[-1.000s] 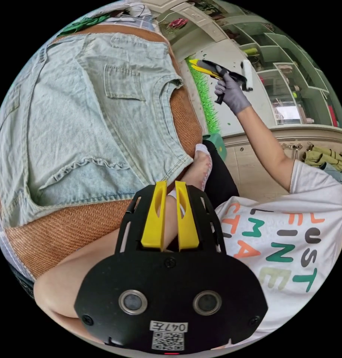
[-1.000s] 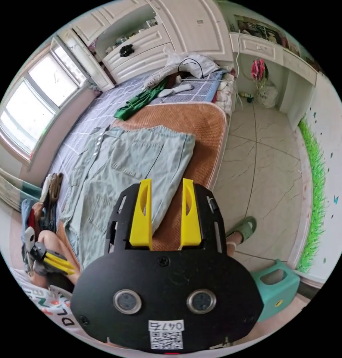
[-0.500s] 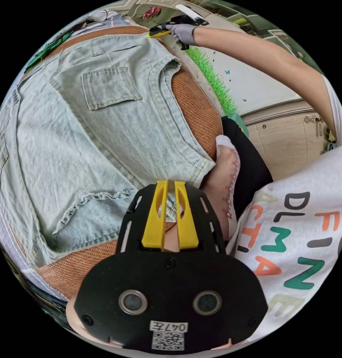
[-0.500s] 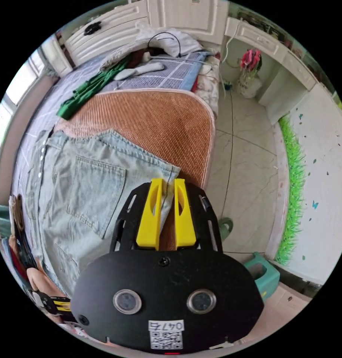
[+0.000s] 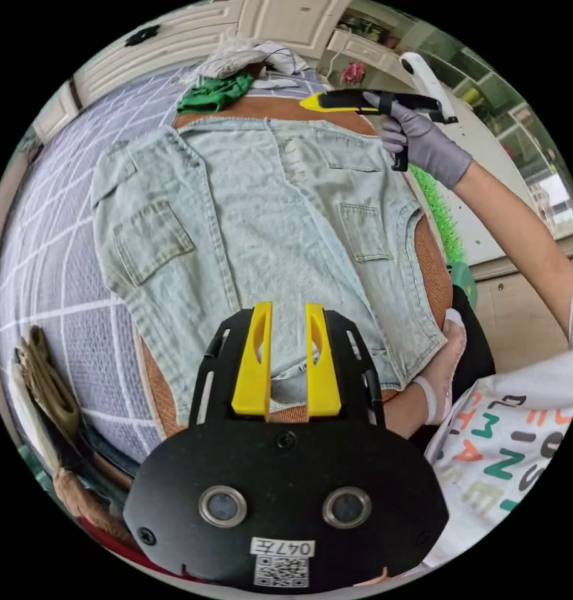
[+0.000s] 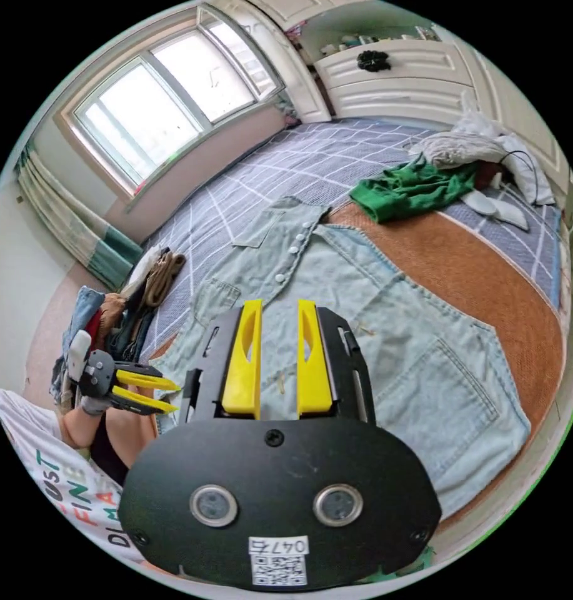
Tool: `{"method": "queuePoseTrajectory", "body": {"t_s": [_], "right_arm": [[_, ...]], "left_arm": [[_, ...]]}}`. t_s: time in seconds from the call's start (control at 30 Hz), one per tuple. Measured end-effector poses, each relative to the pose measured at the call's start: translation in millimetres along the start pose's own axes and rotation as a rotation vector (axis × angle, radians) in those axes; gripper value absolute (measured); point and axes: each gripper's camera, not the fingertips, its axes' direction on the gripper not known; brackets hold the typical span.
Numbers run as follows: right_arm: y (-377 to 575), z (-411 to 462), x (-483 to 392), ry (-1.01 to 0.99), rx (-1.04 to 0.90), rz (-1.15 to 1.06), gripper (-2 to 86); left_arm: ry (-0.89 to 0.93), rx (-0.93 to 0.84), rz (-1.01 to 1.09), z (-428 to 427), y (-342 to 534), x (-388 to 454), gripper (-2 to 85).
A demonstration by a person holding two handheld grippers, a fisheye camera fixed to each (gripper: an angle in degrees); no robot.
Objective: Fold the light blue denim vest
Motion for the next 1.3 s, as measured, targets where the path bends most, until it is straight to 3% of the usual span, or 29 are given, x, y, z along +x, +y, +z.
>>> {"method": "queuePoseTrajectory", "body": {"t_s": [0.1, 0.2, 0.37, 0.4, 0.57, 0.63, 0.73, 0.83, 0.9, 1.1, 1.23, 1.3], "right_arm": [[-38, 52, 10, -0.032, -0.013, 0.075, 4.9], [-59, 90, 33, 0.007, -0.063, 0.168, 4.9], [-65, 101, 54, -0.048, -0.087, 0.242, 1.0], [-67, 95, 55, -0.085, -0.077, 0.242, -0.3], [-77, 14, 29, -0.016, 0.023, 0.149, -1.1], [-64, -41, 4, 0.065, 0.109, 0.074, -1.1], [-18, -102, -11, 0.271, 0.161, 0.083, -1.1], [15, -98, 24, 0.272, 0.007, 0.185, -1.1], [30, -84, 54, 0.161, -0.122, 0.267, -1.0], [30, -132, 39, 0.16, -0.144, 0.244, -1.0], [37, -176, 2, 0.22, -0.061, 0.18, -1.0], [38, -170, 0, 0.267, -0.19, 0.163, -0.9]], "left_arm": [[-0.195, -0.018, -0.02, 4, 5, 4, 10.0], [-0.147, -0.121, -0.057, 32, 5, -13, 10.4], [-0.081, -0.085, -0.183, 30, 15, -52, 5.0], [-0.052, -0.082, -0.193, 29, 17, -60, 1.0], [-0.014, -0.005, -0.181, 14, 23, -68, -0.7], [-0.014, 0.074, -0.123, -4, 24, -60, -0.8], [0.079, 0.043, -0.037, -4, 19, -56, -0.9], [0.14, -0.09, 0.019, 19, 13, -53, -0.9], [0.111, -0.158, 0.048, 30, 10, -48, -0.9], [0.167, -0.223, 0.089, 36, 17, -51, -0.9], [0.178, -0.277, 0.127, 43, 10, -46, -0.9], [0.168, -0.322, 0.179, 51, 4, -35, -0.8]]}}
